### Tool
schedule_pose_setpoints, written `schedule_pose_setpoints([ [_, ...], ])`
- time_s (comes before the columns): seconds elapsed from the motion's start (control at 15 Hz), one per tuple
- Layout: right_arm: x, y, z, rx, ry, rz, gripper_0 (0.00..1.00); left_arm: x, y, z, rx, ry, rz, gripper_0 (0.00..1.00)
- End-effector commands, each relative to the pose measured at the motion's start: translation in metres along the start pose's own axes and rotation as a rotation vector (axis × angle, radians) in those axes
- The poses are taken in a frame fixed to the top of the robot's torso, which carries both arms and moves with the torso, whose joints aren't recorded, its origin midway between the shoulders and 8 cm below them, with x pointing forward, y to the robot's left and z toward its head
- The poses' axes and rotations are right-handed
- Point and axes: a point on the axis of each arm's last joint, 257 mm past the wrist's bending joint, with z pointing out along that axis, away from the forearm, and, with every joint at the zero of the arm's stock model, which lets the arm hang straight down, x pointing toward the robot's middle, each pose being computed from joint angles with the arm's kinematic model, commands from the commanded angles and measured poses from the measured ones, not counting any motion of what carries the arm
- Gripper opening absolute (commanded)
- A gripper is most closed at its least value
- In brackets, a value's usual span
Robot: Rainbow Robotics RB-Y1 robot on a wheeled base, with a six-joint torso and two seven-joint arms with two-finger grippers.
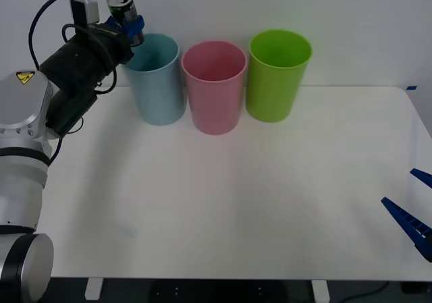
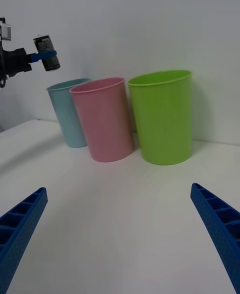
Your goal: Grasp the object on the table and drop it into the matching bin: aluminum can to the light blue bin, PET bottle to the pink bin.
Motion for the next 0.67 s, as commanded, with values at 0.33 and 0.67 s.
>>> schedule_pose_setpoints([
  [0.33, 0.000, 0.000, 0.000, 0.000, 0.000, 0.000, 1.00, 0.010, -0.001, 0.038, 0.008, 0.082, 0.026, 0.00],
  [0.67, 0.000, 0.000, 0.000, 0.000, 0.000, 0.000, 1.00, 0.008, -0.003, 0.044, 0.012, 0.090, 0.035, 0.00],
])
